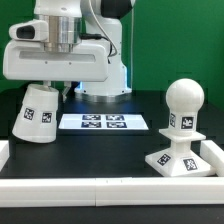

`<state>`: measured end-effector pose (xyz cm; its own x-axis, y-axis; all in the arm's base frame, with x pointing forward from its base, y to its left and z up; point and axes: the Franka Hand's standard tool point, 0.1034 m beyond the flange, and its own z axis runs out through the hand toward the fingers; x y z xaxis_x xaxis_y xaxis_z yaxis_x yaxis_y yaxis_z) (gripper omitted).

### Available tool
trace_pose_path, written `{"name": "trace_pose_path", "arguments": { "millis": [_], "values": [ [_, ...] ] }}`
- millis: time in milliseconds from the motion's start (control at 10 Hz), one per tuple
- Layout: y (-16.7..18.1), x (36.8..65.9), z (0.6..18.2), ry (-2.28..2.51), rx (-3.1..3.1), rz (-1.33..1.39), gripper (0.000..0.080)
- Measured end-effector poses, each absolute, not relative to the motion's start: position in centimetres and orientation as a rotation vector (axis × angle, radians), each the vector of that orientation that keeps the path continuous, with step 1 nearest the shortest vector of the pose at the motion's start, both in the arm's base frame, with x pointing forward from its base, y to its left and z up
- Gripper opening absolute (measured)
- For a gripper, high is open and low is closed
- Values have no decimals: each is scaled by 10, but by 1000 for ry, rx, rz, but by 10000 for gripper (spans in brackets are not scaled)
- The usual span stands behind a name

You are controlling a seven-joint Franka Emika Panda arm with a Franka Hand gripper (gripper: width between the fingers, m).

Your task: Assemble lamp

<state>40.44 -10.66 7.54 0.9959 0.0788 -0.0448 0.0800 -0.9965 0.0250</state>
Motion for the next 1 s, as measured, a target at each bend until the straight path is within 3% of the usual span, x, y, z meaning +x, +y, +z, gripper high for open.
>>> {"name": "trace_pose_path", "arguments": {
  "millis": [200,700,1000],
  "values": [
    [-75,434,95,-1,3187,-86,44],
    [-50,515,157,-385,3279,18,44],
    [-51,513,154,-362,3279,14,44]
  ]
}}
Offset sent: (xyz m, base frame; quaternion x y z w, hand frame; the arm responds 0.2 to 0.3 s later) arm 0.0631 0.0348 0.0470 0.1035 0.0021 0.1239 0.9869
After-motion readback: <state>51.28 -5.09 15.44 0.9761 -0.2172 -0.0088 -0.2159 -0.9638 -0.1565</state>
